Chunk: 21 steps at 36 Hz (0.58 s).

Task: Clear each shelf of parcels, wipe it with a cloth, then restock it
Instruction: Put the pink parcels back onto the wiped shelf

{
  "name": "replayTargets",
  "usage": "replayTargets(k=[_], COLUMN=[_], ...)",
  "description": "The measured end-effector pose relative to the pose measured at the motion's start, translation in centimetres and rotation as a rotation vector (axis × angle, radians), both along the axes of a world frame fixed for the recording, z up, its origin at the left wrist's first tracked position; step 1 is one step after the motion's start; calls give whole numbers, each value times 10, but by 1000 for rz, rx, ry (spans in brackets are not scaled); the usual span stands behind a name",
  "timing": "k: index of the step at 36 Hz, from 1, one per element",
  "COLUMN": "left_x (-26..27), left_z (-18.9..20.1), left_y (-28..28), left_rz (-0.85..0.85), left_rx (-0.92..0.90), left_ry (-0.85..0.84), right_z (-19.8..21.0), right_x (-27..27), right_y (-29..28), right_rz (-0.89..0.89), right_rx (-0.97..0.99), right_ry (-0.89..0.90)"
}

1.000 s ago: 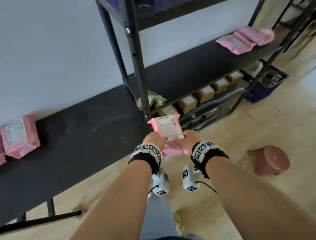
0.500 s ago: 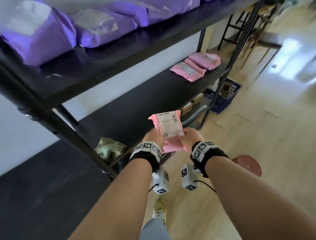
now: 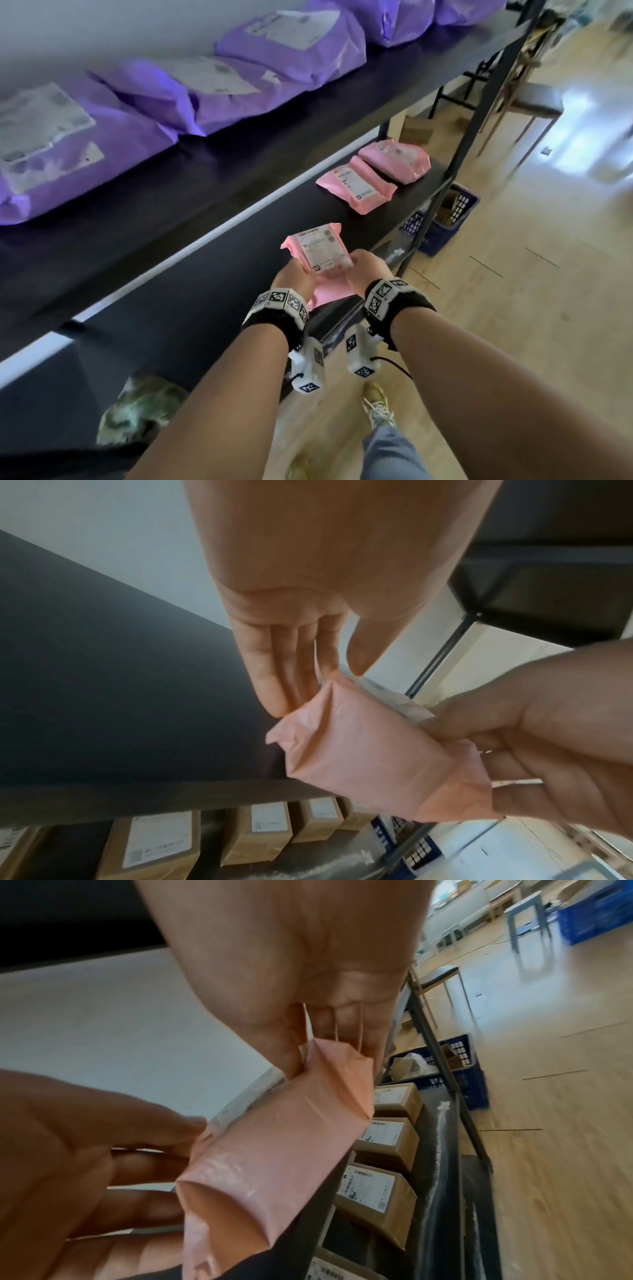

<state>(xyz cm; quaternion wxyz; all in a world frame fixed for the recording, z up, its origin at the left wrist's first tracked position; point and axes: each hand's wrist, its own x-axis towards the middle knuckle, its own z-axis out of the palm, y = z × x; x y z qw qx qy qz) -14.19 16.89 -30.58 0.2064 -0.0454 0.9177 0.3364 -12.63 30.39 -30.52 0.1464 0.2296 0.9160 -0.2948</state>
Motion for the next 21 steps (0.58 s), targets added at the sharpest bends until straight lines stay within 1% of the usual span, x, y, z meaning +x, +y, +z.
replayTargets(k=[8, 11, 15, 18, 21], left_x=[-56, -71, -94, -100, -100], left_z=[-14, -16, -27, -27, -24], left_y=[39, 51, 61, 67, 71], left_rz=[187, 246, 247, 255, 287], left_rx=[4, -3, -51, -23, 13], left_ry=[21, -6, -90, -35, 8], right_z=[-11, -16, -22, -24, -25], right_x=[-88, -112, -134, -148, -155], right_y=[36, 44, 49, 53, 55], right_rz=[158, 203, 244, 261, 314], right_rx=[-100, -102, -122, -143, -110], right_ry=[49, 65, 76, 70, 104])
